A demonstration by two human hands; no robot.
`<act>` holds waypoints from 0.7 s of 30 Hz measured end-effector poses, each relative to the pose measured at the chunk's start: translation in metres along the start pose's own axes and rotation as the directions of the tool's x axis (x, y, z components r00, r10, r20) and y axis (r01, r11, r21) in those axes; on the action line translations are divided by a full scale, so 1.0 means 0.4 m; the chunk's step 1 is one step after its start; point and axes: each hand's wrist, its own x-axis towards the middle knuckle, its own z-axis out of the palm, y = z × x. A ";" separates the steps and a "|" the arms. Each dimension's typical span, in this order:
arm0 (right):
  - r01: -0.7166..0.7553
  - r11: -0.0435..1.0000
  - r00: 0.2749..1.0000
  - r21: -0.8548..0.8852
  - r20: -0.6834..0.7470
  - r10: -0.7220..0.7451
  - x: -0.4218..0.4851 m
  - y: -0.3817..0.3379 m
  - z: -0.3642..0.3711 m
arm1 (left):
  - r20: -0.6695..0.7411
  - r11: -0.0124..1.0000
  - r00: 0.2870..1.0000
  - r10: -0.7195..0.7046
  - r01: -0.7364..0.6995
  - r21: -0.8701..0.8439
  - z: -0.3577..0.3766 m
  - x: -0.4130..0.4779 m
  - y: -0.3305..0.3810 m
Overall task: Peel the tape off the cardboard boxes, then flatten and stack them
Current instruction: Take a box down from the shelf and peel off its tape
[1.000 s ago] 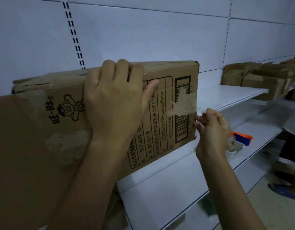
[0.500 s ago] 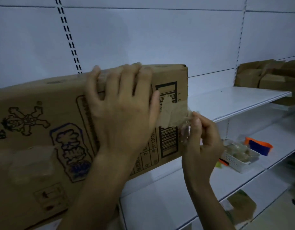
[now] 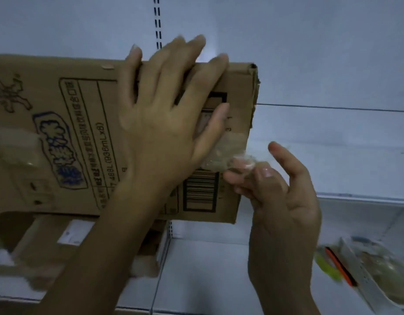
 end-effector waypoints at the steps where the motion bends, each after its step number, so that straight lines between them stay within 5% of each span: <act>1: -0.081 0.995 0.995 0.052 0.055 0.078 0.009 -0.005 -0.006 | 0.003 0.999 0.999 -0.050 0.050 0.001 -0.003 -0.007 0.013; 7: -0.336 0.940 0.908 0.054 0.285 0.308 0.052 -0.016 -0.053 | 0.158 0.840 0.941 -0.298 0.337 -0.424 -0.047 -0.078 0.108; 11: -0.367 0.930 0.860 0.031 0.392 0.327 0.073 -0.023 -0.065 | 0.201 0.872 0.944 -0.263 0.322 -0.369 -0.081 -0.100 0.132; 17: -0.154 0.980 0.909 -0.125 0.370 0.190 0.088 -0.024 -0.060 | 0.330 0.892 0.906 -0.266 0.361 -0.273 -0.124 -0.098 0.125; 21: 0.209 0.923 0.936 -0.324 0.340 -0.093 0.091 -0.012 -0.059 | 0.363 0.880 0.870 -0.335 0.426 -0.211 -0.119 -0.109 0.145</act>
